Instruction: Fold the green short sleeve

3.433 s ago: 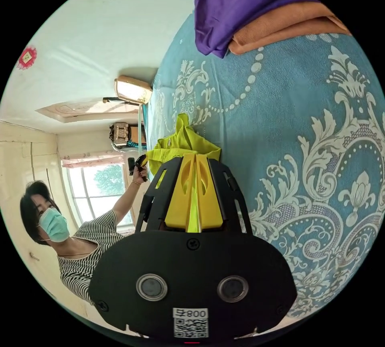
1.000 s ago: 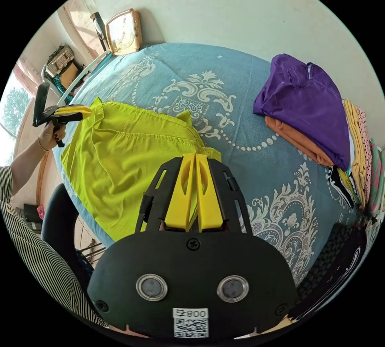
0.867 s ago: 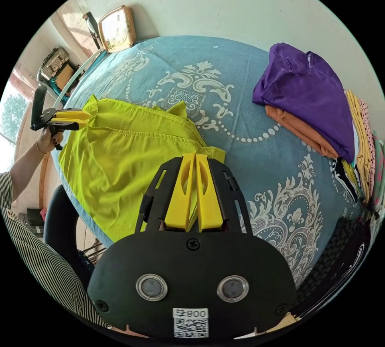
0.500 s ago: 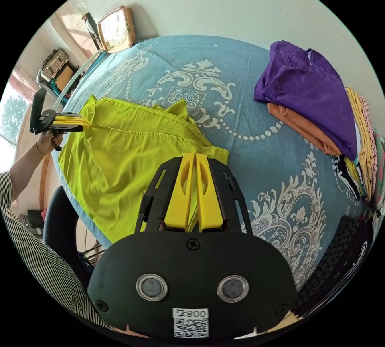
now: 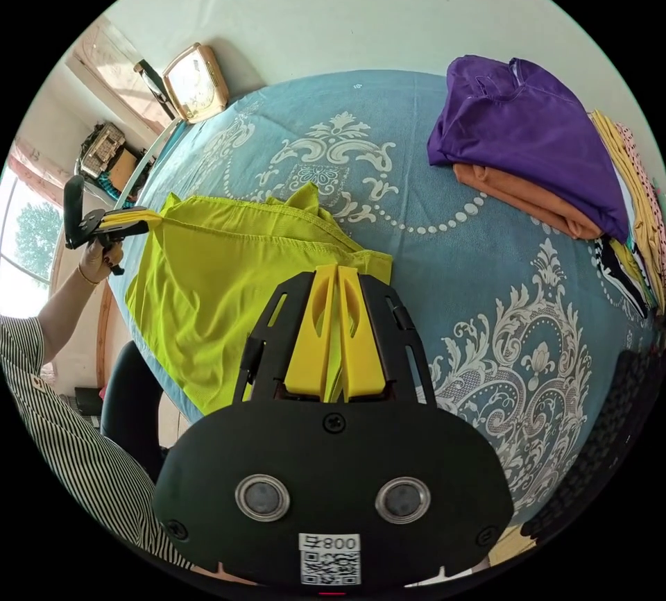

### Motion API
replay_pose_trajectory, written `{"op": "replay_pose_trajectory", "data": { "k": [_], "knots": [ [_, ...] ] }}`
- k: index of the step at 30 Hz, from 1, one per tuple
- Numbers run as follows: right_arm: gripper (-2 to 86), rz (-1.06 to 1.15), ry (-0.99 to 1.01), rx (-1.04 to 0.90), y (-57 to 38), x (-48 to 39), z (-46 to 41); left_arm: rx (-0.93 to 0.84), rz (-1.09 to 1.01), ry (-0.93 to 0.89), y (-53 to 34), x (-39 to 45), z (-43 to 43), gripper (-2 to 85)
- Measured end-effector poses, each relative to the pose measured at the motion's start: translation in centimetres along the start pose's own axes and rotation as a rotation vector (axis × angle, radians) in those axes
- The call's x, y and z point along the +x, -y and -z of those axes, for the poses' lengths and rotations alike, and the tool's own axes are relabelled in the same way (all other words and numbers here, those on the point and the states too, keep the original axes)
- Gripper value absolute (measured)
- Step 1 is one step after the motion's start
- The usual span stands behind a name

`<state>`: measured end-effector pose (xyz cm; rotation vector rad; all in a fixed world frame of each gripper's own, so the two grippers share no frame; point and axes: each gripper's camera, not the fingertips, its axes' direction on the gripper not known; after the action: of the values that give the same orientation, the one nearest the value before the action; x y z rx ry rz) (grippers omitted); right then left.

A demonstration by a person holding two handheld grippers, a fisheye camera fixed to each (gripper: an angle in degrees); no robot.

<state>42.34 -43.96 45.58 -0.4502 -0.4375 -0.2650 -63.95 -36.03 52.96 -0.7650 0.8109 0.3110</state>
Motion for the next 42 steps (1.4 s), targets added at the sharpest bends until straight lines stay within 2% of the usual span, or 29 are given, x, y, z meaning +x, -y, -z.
{"op": "replay_pose_trajectory", "data": {
  "k": [6,21,27,30,33,35,39,42],
  "knots": [
    [0.2,-0.046,-0.001,0.086,-0.9,1.9,1.6,0.041,-0.005,0.04,0.3,-0.7,0.5,0.4],
    [0.3,-0.155,-0.002,-0.011,-2.1,6.7,-2.2,-0.055,0.141,0.055,-1.2,-5.4,-5.2,2.6],
    [0.7,-0.162,-0.025,0.03,-3.4,7.6,-1.3,0.114,0.216,-0.022,-6.2,-7.4,-0.2,5.6],
    [0.8,-0.199,0.009,0.077,-4.4,8.1,-0.3,0.093,0.246,0.031,-9.7,-8.0,1.2,4.9],
    [0.5,-0.174,0.029,0.111,-5.0,6.7,0.1,-0.016,0.286,0.127,-12.6,-8.7,0.5,2.8],
    [0.4,-0.115,0.021,0.077,-4.7,5.3,-0.9,-0.075,0.305,0.241,-14.5,-9.4,0.0,1.4],
    [0.2,-0.049,-0.043,-0.074,-4.0,4.4,-4.7,-0.09,0.365,0.307,-16.6,-11.0,0.2,0.5],
    [0.2,-0.077,-0.024,-0.053,-4.0,5.6,-4.9,-0.091,0.402,0.295,-18.2,-12.6,0.4,0.3]
  ]
}}
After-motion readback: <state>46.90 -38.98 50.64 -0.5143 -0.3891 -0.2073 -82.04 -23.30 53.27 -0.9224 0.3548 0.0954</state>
